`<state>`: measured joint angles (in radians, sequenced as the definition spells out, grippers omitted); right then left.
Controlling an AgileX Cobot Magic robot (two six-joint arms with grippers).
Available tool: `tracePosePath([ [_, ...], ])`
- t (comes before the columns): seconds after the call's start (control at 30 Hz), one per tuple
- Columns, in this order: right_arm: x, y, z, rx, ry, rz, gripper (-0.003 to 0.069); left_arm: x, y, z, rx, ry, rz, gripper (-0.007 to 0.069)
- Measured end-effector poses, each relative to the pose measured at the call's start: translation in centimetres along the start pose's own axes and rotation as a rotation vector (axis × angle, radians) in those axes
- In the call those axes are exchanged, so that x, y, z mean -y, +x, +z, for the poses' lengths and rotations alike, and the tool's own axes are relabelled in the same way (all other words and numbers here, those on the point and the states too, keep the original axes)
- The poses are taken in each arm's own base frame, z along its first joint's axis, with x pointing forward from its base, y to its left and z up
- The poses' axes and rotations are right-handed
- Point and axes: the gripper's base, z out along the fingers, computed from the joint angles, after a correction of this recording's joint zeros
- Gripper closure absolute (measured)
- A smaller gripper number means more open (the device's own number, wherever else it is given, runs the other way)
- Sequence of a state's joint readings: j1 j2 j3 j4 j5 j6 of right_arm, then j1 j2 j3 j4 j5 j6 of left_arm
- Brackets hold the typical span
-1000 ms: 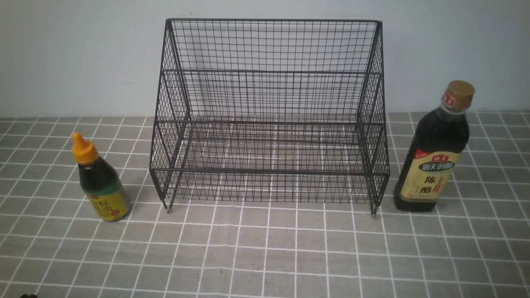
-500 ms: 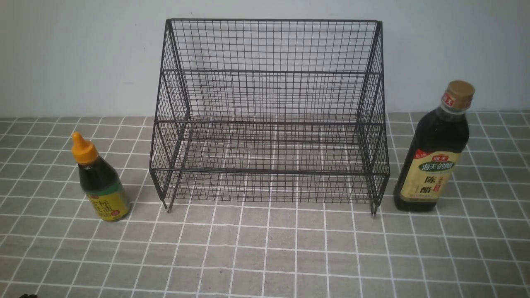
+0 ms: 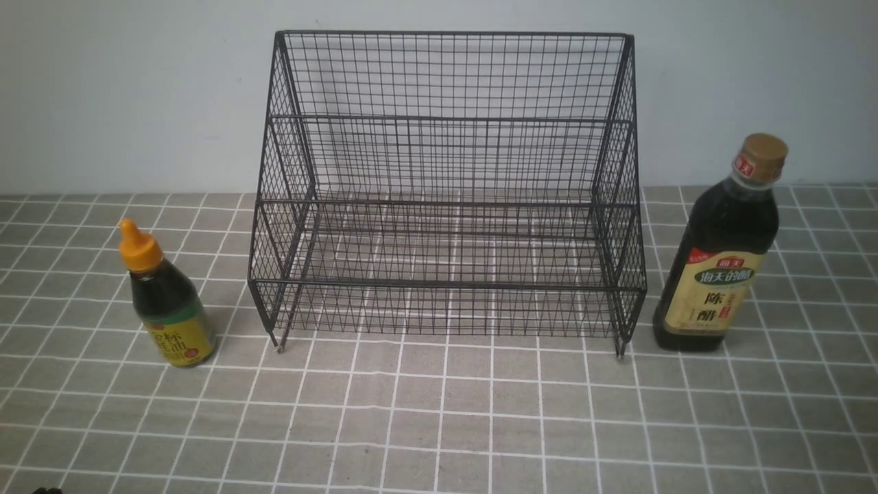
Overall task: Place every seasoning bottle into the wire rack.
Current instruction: Use the right arm to grab the condiment bottle closest to it
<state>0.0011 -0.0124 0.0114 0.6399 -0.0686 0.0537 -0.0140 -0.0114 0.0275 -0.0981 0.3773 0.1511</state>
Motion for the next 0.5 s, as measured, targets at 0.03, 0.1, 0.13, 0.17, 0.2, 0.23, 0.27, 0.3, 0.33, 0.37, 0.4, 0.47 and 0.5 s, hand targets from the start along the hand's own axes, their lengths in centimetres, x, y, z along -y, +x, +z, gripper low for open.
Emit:
tracePosePath([
  [0.03, -0.5, -0.4, 0.0, -0.007, -0.012, -0.001, 0.0673, 0.0, 0.0, 0.0, 0.000, 0.000, 0.000, 0.0631],
  [0.1, -1.9, -1.5, 0.3, -0.041, -0.042, -0.038, 0.0673, 0.0, 0.0, 0.0, 0.000, 0.000, 0.000, 0.0631],
  [0.13, -4.0, -3.1, 0.8, -0.120, -0.069, -0.118, 0.0673, 0.0, 0.0, 0.0, 0.000, 0.000, 0.000, 0.0631],
  [0.17, -4.9, -3.7, 1.5, -0.185, -0.065, -0.156, 0.0673, 0.0, 0.0, 0.0, 0.000, 0.000, 0.000, 0.0631],
  [0.2, -5.1, -3.7, 1.6, -0.218, -0.064, -0.176, 0.0673, 0.0, 0.0, 0.0, 0.000, 0.000, 0.000, 0.0631],
  [0.23, -6.3, -4.7, 2.2, -0.274, -0.070, -0.222, 0.0673, 0.0, 0.0, 0.0, 0.000, 0.000, 0.000, 0.0631],
  [0.27, -7.7, -5.4, 3.6, -0.412, -0.060, -0.291, 0.0673, 0.0, 0.0, 0.0, 0.000, 0.000, 0.000, 0.0631],
  [0.3, -8.6, -5.9, 4.7, -0.516, -0.050, -0.336, 0.0673, 0.0, 0.0, 0.0, 0.000, 0.000, 0.000, 0.0631],
  [0.33, -9.0, -6.1, 6.0, -0.614, -0.030, -0.368, 0.0673, 0.0, 0.0, 0.0, 0.000, 0.000, 0.000, 0.0631],
  [0.37, -9.7, -6.3, 7.3, -0.751, -0.009, -0.403, 0.0673, 0.0, 0.0, 0.0, 0.000, 0.000, 0.000, 0.0631],
  [0.4, -10.2, -6.7, 8.6, -0.837, 0.009, -0.424, 0.0670, 0.0, 0.0, 0.0, 0.000, 0.000, 0.000, 0.0631],
  [0.47, -10.9, -7.3, 10.7, -0.942, 0.038, -0.454, 0.0662, 0.0, 0.0, 0.0, 0.000, 0.000, 0.000, 0.0631],
  [0.5, -11.5, -7.9, 11.9, -0.965, 0.044, -0.469, 0.0654, 0.0, 0.0, 0.0, 0.000, 0.000, 0.000, 0.0631],
])
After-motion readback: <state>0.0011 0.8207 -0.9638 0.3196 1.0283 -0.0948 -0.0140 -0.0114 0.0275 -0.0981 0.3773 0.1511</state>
